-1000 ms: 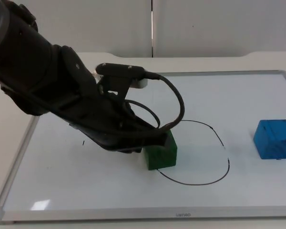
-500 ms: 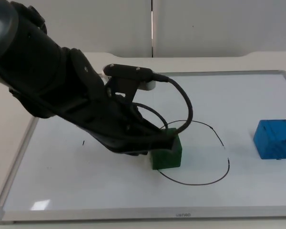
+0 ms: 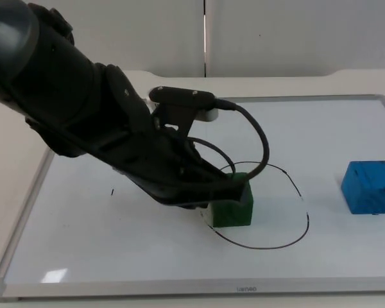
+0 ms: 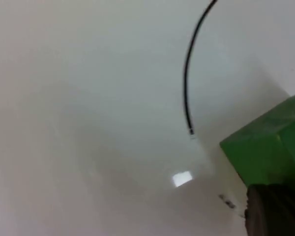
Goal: Push the two cubes into the marked area.
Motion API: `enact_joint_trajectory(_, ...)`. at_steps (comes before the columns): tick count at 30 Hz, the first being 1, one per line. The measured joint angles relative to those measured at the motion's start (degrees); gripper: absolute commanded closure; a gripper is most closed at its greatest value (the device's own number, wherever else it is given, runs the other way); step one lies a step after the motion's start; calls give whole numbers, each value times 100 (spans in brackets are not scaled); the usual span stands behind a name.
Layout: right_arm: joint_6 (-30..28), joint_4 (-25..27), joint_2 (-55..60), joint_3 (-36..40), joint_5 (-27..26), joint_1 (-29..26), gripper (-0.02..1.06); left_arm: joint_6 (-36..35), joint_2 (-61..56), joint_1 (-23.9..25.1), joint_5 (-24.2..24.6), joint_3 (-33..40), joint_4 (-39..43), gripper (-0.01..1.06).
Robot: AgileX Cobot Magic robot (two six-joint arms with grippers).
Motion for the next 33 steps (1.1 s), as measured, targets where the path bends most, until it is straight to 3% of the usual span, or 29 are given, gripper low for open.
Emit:
enact_joint_trajectory(12, 0, 0, 0, 0, 0, 0, -1, 98, 0, -66, 13, -22, 0, 105)
enact_joint_trajectory(18, 0, 0, 0, 0, 0, 0, -1, 264, -403, 236, 228, -22, 69, 105)
enact_joint_trajectory(33, 23, 0, 0, 0, 0, 0, -1, 287, -3497, 2046, 1360, -33, 565, 105)
